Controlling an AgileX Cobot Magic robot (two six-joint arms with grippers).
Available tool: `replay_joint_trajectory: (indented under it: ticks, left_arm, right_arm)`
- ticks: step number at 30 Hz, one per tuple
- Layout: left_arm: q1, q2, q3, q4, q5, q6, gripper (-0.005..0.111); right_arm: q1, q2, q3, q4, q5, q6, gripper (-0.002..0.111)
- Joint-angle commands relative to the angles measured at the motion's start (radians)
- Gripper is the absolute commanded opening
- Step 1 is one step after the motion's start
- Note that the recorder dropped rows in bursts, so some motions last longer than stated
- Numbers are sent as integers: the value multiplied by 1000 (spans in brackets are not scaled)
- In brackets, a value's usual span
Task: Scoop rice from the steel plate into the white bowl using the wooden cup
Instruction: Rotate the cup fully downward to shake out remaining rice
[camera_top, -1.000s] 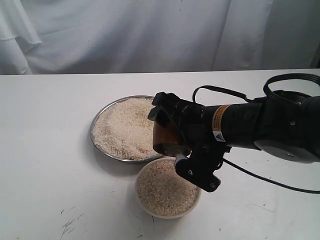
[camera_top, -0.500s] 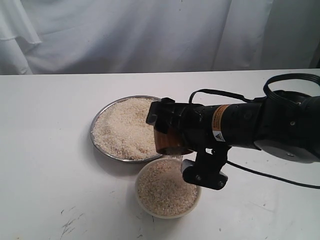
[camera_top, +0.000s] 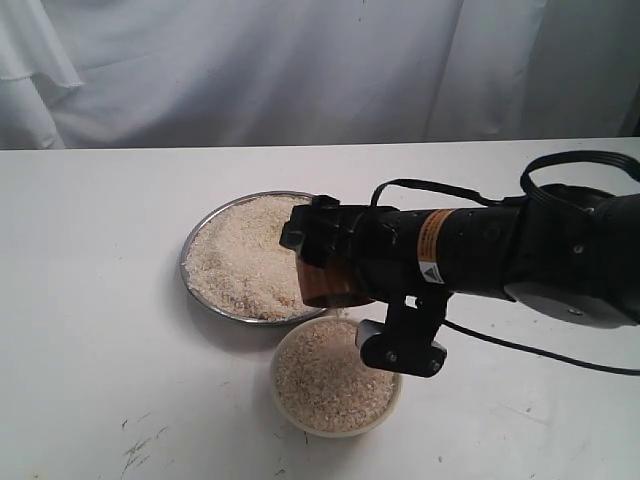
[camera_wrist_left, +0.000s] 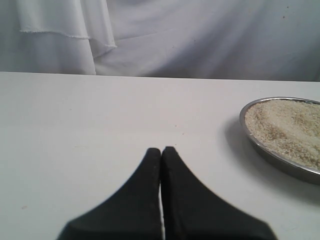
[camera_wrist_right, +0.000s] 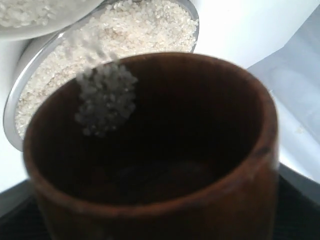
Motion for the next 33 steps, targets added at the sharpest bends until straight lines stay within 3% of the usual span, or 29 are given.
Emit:
replay_joint_trajectory:
  ticks: [1,22,33]
  left_arm:
    - [-2,-5,5,-1,-6,-3,0]
    - [-2,-5,5,-1,-6,-3,0]
    - [-2,-5,5,-1,-6,-3,0]
  right_arm:
    - [5,4,-8,-4,-31,-27,0]
    - [12,-15,-8,-4,-60,-266,0]
    - [12,-21,-8,46,-87,-157,0]
